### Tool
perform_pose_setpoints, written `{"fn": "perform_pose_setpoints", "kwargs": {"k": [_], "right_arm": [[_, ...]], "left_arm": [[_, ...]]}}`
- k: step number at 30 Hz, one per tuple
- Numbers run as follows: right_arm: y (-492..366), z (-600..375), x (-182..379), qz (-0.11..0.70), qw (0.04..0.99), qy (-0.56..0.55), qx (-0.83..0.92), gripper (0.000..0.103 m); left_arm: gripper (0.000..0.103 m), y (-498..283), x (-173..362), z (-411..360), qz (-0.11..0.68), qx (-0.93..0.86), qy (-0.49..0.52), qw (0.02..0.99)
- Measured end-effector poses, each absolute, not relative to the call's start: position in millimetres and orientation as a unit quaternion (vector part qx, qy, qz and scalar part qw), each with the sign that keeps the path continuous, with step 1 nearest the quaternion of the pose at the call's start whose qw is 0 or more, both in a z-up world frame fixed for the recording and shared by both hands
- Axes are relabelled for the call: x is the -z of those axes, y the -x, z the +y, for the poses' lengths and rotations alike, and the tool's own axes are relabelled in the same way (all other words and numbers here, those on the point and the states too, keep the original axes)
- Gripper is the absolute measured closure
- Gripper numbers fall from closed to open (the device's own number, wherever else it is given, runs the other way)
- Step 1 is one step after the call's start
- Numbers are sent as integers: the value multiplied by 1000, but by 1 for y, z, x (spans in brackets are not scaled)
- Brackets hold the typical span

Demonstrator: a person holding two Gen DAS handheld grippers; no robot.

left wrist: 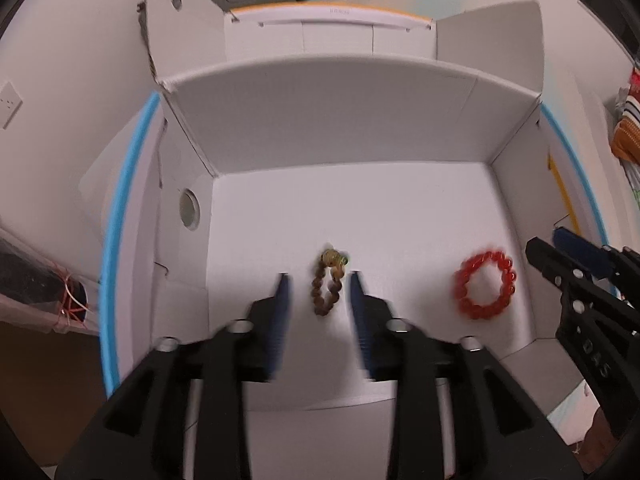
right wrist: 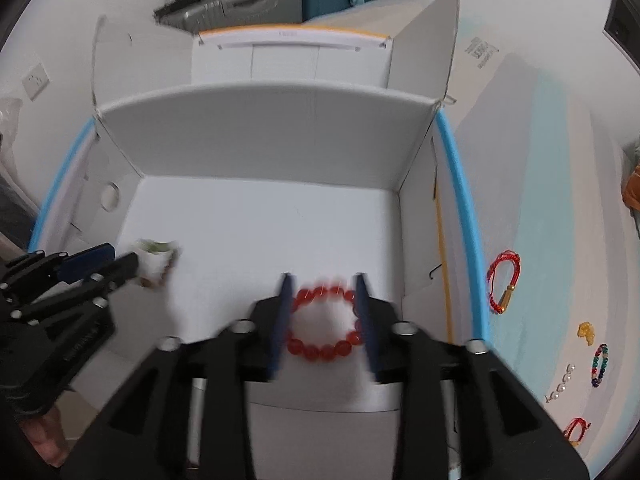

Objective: Organize jewelry
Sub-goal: 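Carry both bracelets into the white box and open both tools, then withdraw both tools from the box back over the bed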

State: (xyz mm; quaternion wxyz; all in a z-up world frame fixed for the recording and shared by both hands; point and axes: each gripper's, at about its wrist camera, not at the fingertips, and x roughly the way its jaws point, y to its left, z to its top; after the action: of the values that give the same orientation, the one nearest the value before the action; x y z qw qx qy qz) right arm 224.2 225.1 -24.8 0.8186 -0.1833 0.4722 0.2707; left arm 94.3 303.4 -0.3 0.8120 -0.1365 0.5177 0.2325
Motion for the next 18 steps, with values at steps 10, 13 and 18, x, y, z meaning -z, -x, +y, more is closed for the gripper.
{"fn": "perform_pose_setpoints", "kwargs": {"k": [10,13,18], "right_arm": [[-217,164,-43,391,877,119,-254,14],[-215,142,-59,363,894,110,-239,8],[-211,102,-81,334,911,103,-218,7]], "left_arm": [[6,-78,-50,271,432,-245,110,861],[6,-76,-63,252,413,-243,91,873],[5,-80,-76,215,390,-231,66,889]]}}
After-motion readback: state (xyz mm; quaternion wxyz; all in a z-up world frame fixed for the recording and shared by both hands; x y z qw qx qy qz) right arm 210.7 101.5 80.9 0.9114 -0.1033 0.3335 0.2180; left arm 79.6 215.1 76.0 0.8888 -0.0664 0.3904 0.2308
